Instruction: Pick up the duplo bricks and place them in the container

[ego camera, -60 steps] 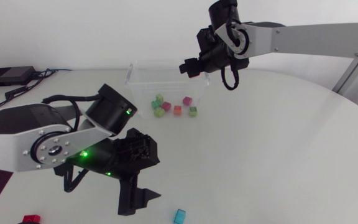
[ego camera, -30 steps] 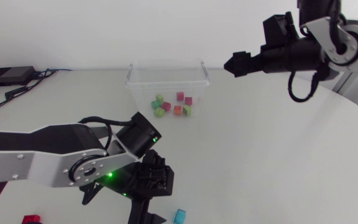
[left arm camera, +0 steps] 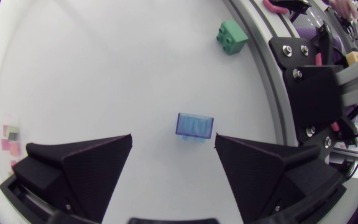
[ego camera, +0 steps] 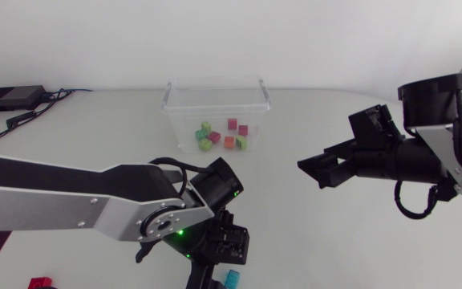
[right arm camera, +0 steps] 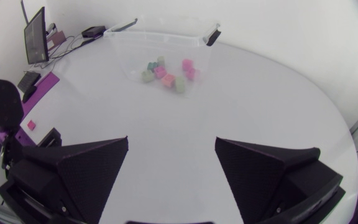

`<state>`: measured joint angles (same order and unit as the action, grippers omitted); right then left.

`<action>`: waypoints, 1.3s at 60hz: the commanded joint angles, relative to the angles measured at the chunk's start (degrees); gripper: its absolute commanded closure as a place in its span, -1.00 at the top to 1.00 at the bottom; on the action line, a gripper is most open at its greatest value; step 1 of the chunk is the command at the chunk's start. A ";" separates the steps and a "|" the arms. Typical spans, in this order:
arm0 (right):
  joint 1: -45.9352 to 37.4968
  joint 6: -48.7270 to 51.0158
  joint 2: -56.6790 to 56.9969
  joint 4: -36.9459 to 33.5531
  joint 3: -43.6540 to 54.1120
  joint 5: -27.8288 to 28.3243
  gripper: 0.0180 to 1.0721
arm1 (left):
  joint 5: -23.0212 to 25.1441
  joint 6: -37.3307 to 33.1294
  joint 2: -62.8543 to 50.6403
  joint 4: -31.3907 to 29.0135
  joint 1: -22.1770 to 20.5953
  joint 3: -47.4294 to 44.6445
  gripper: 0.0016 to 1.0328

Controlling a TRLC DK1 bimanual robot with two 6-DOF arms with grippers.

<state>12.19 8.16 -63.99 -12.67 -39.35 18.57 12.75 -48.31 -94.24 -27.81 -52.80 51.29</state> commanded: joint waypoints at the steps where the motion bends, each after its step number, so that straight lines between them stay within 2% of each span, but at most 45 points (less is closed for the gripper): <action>1: -0.23 1.42 2.64 -0.34 2.79 1.30 0.92 | -0.71 -2.13 -2.36 -1.28 -0.47 2.06 0.76; 4: 0.03 1.42 4.04 -1.22 3.67 1.56 0.92 | -0.89 -2.31 -2.88 -1.81 -0.47 2.77 0.69; 13: 3.11 1.59 8.35 -4.74 5.52 1.38 0.91 | -0.98 -2.49 -3.94 -2.77 -1.61 3.56 0.68; 23: 5.22 1.94 9.67 -7.72 6.66 1.12 0.91 | -0.98 -2.05 -5.70 -4.97 -2.49 5.58 0.52; 37: 8.47 1.94 11.52 -9.22 9.38 -0.73 0.91 | -1.06 -1.96 -6.66 -6.29 -3.72 6.81 0.45; 38: 8.56 2.03 11.69 -9.48 9.38 -0.73 0.91 | -1.06 -2.05 -6.84 -6.55 -4.07 6.90 0.34; 45: 9.52 2.21 12.04 -11.24 9.38 -0.99 0.91 | -1.33 -2.05 -7.98 -6.64 -5.04 6.98 -0.05; 50: 11.72 2.21 12.13 -13.17 9.29 -2.04 0.91 | -1.50 -1.96 -8.68 -6.73 -5.56 7.07 -0.50; 52: 12.51 2.47 12.22 -14.23 9.29 -2.22 0.91 | -1.50 -1.96 -8.68 -6.64 -5.65 7.07 -0.58; 62: 17.26 5.72 11.08 -20.20 7.89 -2.75 0.90 | -1.50 -1.61 -7.19 -6.64 -4.95 7.34 -0.61; 78: 26.22 11.44 8.18 -26.97 6.75 -1.87 0.90 | -1.59 -0.99 0.02 -6.73 1.56 9.71 -0.61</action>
<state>37.23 16.03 -54.17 -37.95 -31.44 16.47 11.46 -49.32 -97.43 -34.04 -53.34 58.17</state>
